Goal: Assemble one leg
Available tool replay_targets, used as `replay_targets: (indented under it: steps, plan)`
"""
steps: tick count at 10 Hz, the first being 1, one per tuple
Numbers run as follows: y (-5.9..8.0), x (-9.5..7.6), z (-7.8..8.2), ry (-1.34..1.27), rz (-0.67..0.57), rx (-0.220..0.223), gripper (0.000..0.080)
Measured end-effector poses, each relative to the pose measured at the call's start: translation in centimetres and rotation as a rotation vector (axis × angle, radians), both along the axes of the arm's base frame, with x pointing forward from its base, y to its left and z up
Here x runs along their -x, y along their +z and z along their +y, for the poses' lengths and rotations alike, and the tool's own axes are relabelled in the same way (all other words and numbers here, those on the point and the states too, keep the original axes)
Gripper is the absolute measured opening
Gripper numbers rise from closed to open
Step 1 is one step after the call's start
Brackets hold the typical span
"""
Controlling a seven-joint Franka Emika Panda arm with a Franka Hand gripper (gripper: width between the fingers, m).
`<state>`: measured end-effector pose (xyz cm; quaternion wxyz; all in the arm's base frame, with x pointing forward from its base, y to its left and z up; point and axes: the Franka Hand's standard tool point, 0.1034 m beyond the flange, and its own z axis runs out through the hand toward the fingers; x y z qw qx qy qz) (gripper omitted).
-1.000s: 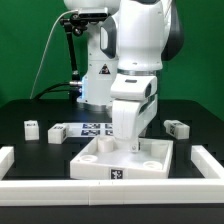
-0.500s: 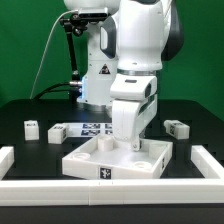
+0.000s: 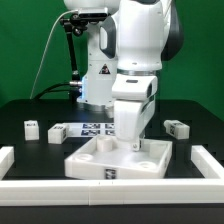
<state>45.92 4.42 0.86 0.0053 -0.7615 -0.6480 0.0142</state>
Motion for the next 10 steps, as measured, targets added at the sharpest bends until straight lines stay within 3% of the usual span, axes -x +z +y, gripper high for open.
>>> replay_targets:
  steps: [6, 10]
  plan:
    - [-0.2, -0.2, -0.1, 0.094, -0.003, -0.004, 0.0058]
    - [-0.2, -1.8, 2.3, 0.160, -0.022, -0.018, 0.0058]
